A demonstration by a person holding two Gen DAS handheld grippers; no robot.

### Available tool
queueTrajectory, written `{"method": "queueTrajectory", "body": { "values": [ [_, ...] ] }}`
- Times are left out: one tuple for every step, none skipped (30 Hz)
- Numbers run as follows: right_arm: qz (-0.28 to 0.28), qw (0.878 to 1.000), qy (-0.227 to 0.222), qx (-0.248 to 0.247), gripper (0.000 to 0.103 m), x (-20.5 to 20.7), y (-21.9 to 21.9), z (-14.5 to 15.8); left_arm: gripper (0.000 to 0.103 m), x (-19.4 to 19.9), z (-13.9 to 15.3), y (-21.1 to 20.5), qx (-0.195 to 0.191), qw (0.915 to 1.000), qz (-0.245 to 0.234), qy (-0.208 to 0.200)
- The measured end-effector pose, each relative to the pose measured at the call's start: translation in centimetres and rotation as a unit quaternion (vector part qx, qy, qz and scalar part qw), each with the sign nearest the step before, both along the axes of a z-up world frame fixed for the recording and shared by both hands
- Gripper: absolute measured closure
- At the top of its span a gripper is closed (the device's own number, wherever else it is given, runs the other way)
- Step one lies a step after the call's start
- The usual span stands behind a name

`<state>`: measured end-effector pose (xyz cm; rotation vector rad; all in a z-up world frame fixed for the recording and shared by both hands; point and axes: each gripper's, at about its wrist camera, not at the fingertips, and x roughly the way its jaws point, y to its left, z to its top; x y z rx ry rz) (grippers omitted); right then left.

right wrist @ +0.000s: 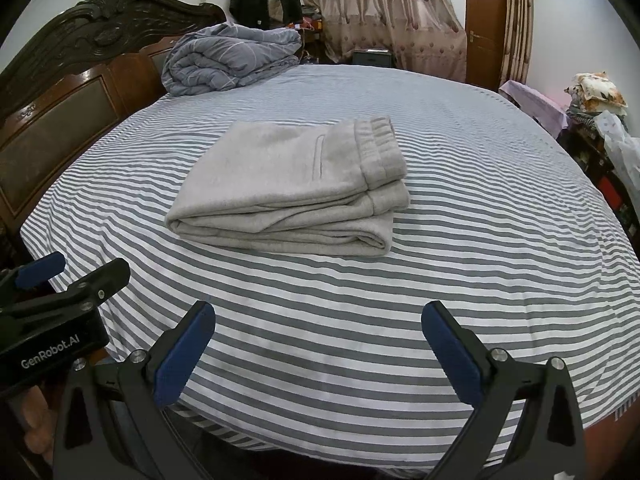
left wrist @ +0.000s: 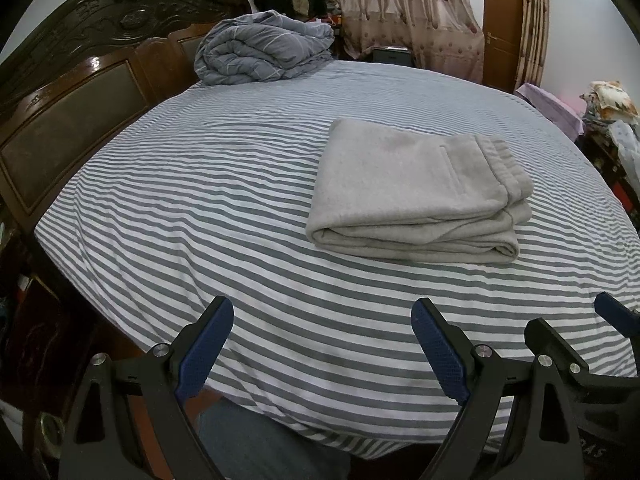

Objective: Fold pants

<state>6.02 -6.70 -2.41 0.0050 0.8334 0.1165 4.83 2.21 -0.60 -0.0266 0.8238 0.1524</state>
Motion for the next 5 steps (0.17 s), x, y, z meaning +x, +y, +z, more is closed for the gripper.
{"method": "queueTrajectory", "body": {
  "values": [
    [0.000,1.000,0.001,0.001,0.001,-0.01,-0.01,-0.04,0.012,-0.01,0.01,0.01,0.001,1.0000,-0.002,-0.001],
    [0.000,1.000,0.001,0.001,0.001,-0.01,0.00,-0.05,0.012,-0.04,0.04,-0.06,0.003,1.0000,0.000,-0.002],
    [0.000,1.000,0.001,0.001,0.001,-0.01,0.01,-0.06,0.012,-0.04,0.03,0.03,0.004,1.0000,-0.001,-0.002],
    [0.000,1.000,0.001,0.001,0.001,0.00,-0.01,-0.05,0.012,-0.04,0.05,0.00,0.004,1.0000,-0.005,-0.003],
    [0.000,1.000,0.001,0.002,0.001,0.00,-0.03,-0.05,0.012,0.00,0.00,0.07,0.004,1.0000,-0.006,-0.003]
  ]
}}
